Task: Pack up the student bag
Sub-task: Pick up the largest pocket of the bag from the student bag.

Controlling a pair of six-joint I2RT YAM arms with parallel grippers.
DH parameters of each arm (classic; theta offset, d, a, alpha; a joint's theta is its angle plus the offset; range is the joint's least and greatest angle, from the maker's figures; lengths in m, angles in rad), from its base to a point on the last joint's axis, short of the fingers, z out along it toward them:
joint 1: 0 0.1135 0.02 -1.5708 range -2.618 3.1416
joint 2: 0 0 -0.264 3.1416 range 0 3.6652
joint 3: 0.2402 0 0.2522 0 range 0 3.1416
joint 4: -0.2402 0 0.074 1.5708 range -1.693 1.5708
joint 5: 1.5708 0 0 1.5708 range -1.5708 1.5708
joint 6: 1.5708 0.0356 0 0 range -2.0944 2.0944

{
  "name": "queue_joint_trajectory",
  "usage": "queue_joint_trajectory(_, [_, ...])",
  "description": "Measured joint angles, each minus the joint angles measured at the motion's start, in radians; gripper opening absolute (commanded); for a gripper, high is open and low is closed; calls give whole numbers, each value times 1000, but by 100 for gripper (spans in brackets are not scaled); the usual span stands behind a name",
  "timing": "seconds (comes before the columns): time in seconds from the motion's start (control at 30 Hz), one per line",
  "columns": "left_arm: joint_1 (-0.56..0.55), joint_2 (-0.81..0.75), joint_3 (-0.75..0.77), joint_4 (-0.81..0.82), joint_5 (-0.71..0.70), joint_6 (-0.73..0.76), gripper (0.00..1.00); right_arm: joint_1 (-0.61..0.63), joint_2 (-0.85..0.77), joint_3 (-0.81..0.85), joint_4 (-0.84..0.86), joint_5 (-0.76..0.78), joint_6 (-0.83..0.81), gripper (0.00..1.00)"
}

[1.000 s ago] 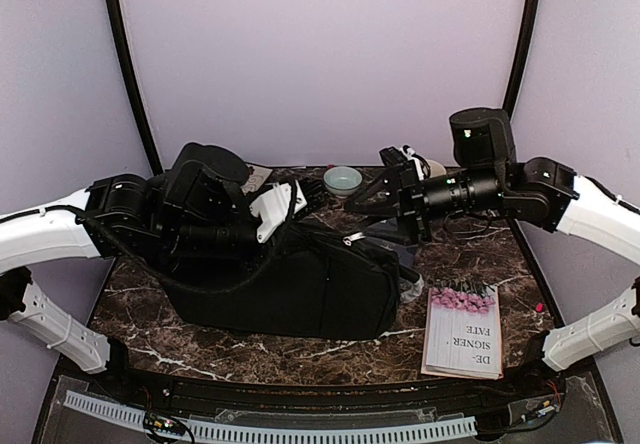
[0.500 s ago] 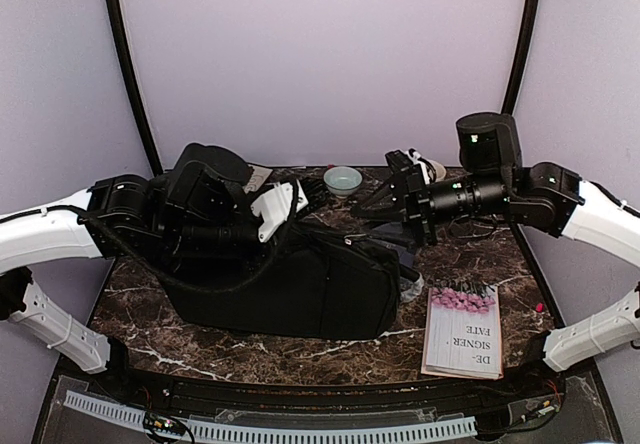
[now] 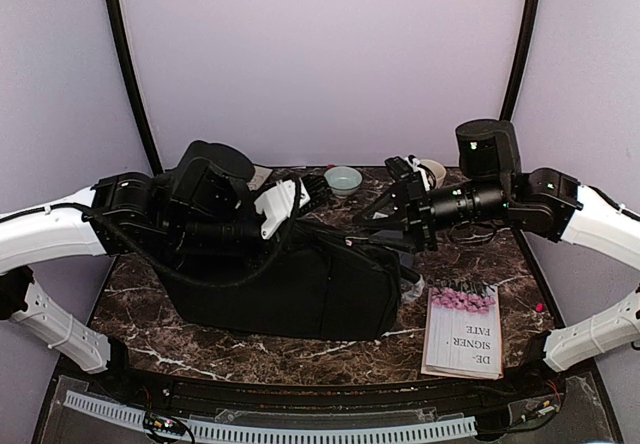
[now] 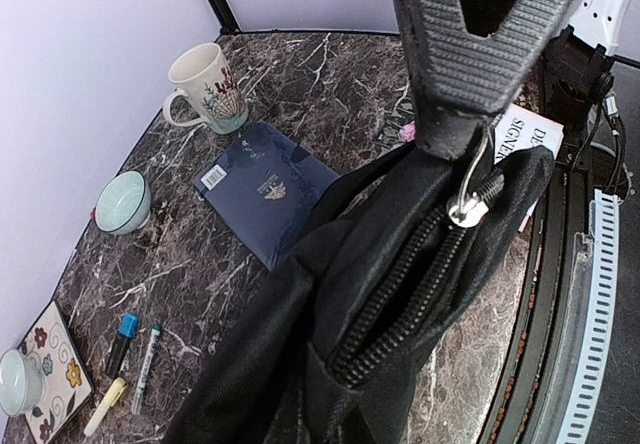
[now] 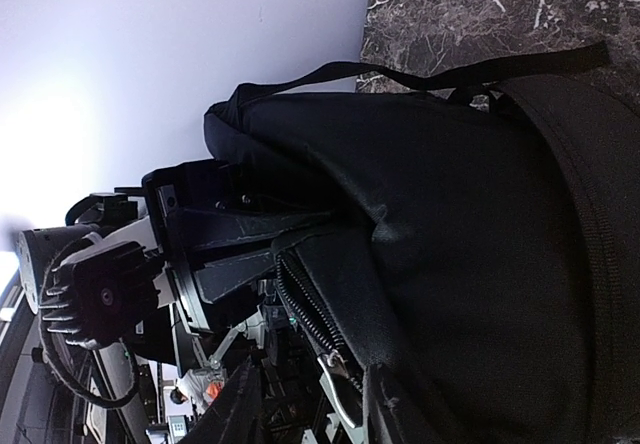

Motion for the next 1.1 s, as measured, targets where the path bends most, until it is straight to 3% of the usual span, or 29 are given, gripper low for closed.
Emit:
queue_joint_trajectory(0.17, [22,16,16,-1,33,-6,0,0,0,0,11,-8,-12,34])
queue_joint_trajectory(0.43, [55,40,36,-2,98,-7,0,0,2,12,-42,-4,-112,49])
queue_joint_trajectory(0.77, [86,58,55,-11,144,-7,0,0,52,90,-177,34,-294,49])
queue_joint_trajectory(1.1, [97,70,72,-24,181,-3,0,-23,67,108,-181,53,-318,46])
